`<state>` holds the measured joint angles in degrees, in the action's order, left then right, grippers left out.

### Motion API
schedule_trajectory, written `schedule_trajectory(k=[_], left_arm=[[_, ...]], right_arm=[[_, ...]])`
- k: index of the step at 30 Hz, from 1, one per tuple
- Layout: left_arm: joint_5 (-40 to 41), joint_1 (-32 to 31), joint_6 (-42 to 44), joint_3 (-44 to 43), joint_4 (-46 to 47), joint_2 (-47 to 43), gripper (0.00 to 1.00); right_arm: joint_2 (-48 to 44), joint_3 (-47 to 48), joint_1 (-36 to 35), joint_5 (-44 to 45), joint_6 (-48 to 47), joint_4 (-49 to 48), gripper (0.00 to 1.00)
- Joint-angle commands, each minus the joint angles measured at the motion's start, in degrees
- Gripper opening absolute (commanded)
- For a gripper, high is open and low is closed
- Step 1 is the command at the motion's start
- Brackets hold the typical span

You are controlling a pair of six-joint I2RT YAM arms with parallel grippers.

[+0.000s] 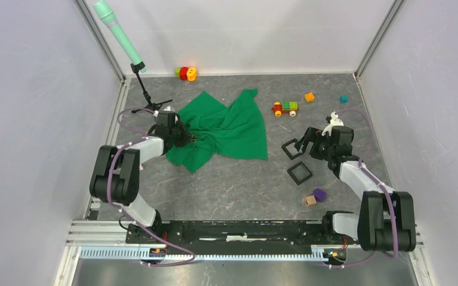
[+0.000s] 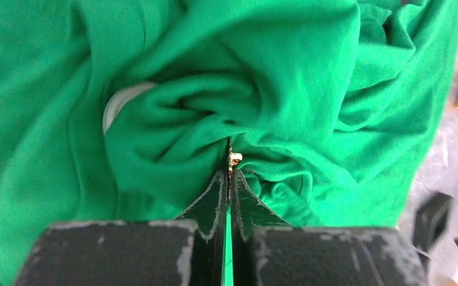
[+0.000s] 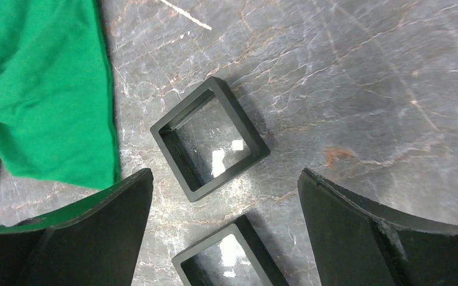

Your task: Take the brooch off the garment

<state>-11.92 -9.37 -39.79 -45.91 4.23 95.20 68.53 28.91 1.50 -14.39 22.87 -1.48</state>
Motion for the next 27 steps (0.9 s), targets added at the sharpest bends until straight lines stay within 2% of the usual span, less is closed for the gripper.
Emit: schedule_trajectory(k=[1,4,9,11,13,18,27], left_arm=[[17.3,-0.9,4.0,2.0,-5.6,-7.1,0.02],[16.8,-2.0,6.7,2.5,-5.0,-12.9,0.02],[24.8,-10.7,11.1,1.6,-8.3,-19.0,0.02],[25.6,-14.1,13.6,0.7,-9.0,-19.6,0.02],[24.0,-16.7,15.8,0.3,-8.7,-19.7,0.02],[17.4,-18.3,18.2,1.3,-6.2,-19.9,0.02],[13.1,-18.6,19.4,1.5,-5.1,-20.3,0.02]], right_arm=[[6.1,3.2,-0.1,-6.3,-1.7,-6.2,0.96],[10.7,6.6,-1.2,-4.9,-4.8,-5.0,0.98],[15.2,10.1,-5.5,-1.6,-8.7,-3.4,0.98],[15.7,10.7,-7.2,-0.6,-10.8,-2.5,0.98],[16.2,11.6,-9.6,2.3,-12.8,-0.5,0.98],[18.1,14.2,-16.0,8.1,-16.9,6.0,0.98],[18.1,15.1,-20.9,9.7,-17.6,8.8,0.95]])
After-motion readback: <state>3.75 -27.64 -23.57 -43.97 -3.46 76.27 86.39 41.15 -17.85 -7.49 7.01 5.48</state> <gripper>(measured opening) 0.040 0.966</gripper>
